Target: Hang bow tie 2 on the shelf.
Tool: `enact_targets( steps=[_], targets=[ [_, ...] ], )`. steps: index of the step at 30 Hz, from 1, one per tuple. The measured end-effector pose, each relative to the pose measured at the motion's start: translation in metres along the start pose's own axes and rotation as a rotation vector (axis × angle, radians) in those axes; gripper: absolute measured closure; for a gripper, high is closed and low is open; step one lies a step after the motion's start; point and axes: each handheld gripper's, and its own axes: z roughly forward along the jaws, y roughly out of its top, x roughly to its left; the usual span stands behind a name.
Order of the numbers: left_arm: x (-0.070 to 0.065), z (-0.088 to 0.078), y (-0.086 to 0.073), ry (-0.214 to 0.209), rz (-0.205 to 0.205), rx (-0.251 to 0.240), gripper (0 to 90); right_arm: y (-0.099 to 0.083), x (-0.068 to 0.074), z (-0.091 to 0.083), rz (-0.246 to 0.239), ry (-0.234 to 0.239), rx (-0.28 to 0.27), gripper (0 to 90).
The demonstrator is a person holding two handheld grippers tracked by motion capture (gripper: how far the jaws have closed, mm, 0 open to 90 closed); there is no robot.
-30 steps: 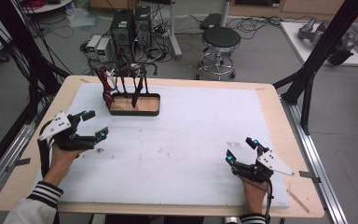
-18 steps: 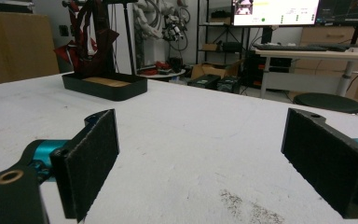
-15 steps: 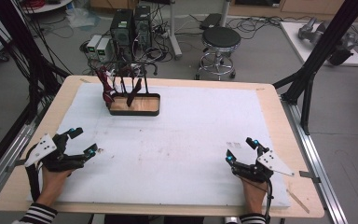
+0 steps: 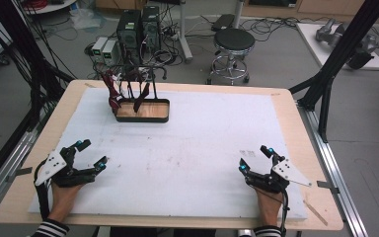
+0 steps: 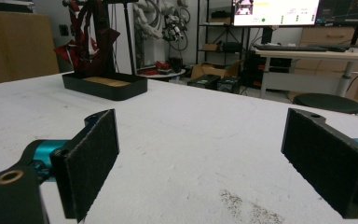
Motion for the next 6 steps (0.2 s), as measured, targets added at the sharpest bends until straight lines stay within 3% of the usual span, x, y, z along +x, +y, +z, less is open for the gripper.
enact_targets(
  steps=[6],
  targets=[
    [-0.0005,-0.0019,-0.0008,0.017,0.001,-0.016,14.9,0.0000,0.0000,0.0000,-0.012,0.000,0.000,10.3]
  ],
)
